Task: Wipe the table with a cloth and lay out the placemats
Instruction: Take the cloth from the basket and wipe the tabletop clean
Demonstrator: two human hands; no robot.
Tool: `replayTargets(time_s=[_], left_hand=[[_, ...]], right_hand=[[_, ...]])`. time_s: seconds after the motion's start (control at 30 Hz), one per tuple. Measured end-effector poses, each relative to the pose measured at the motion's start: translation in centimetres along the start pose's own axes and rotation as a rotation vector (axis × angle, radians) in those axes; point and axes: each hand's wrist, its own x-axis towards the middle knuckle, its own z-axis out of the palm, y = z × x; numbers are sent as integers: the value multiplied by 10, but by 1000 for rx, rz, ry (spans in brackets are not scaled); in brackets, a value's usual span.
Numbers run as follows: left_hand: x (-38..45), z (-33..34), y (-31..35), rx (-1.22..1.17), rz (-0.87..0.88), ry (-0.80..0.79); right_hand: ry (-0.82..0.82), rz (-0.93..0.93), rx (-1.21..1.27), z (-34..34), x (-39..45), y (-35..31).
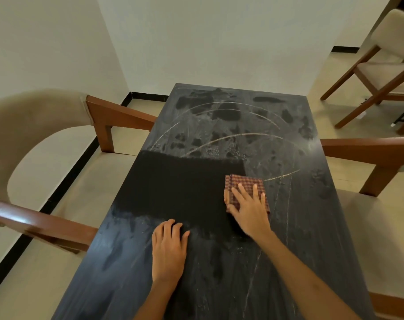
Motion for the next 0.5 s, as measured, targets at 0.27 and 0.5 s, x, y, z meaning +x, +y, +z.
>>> replayTargets(time_s=[0.27, 0.5], left_hand=[[2, 2, -1, 5, -19, -25], [1, 2, -1, 2, -12, -41]], right_hand=[[-34, 68, 27, -26, 98, 31], [11, 45, 12, -14, 11, 28]])
